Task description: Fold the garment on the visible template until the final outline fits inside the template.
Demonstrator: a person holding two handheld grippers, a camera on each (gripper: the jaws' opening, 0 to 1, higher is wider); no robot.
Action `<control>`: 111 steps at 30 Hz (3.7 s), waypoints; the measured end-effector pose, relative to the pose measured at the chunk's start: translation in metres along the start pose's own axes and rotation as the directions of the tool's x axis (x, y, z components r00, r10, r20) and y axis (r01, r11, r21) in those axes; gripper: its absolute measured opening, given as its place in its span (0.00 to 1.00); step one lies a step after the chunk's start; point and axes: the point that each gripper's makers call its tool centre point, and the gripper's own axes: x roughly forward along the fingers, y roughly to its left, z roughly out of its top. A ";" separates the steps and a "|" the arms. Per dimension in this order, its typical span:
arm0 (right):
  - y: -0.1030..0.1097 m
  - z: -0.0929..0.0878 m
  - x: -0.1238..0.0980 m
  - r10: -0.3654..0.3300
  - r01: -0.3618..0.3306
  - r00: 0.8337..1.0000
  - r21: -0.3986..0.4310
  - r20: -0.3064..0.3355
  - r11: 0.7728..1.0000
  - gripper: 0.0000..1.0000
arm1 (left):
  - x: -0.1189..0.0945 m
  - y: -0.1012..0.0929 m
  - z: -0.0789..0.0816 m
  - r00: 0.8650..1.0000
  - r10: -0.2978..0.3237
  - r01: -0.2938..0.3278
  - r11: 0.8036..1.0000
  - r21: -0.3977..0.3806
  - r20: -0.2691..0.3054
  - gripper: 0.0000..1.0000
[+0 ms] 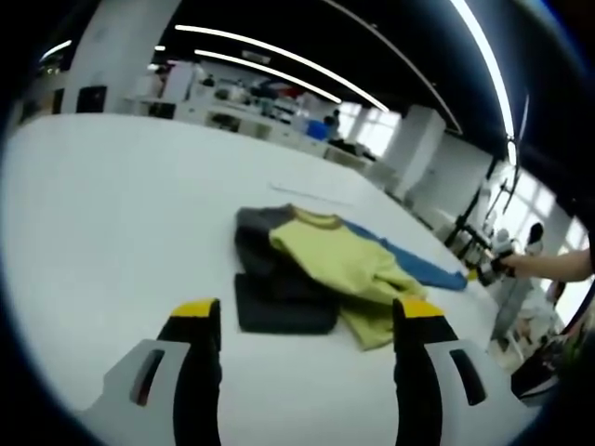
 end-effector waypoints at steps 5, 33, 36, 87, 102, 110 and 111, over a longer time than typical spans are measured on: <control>0.001 -0.003 0.003 -0.005 0.005 1.000 -0.013 -0.002 1.000 0.00 | -0.003 0.002 0.000 1.000 0.005 -0.005 1.000 -0.003 0.002 0.72; 0.047 0.053 -0.019 0.167 -0.081 0.896 -0.218 0.412 0.973 0.69 | -0.005 0.001 0.003 1.000 -0.004 0.004 1.000 -0.002 0.011 0.72; 0.062 0.056 -0.022 0.210 -0.110 0.877 -0.245 0.432 0.963 0.75 | -0.006 0.002 0.004 1.000 -0.006 0.006 1.000 0.000 0.012 0.72; 0.210 0.031 -0.062 0.551 -0.356 0.718 -0.455 0.426 0.816 0.90 | 0.023 0.025 -0.020 0.995 -0.007 0.012 0.998 0.059 -0.095 0.60; 0.206 0.025 -0.062 0.541 -0.373 0.719 -0.415 0.436 0.830 0.87 | 0.039 0.044 -0.037 0.985 0.032 -0.008 0.990 0.138 -0.170 0.27; 0.205 0.020 -0.062 0.535 -0.372 0.724 -0.407 0.435 0.834 0.86 | 0.042 0.049 -0.041 0.983 0.039 -0.029 0.998 0.057 -0.179 0.21; 0.204 0.019 -0.061 0.533 -0.372 0.725 -0.403 0.436 0.836 0.85 | 0.042 0.048 -0.041 0.983 0.037 -0.028 0.998 0.052 -0.178 0.19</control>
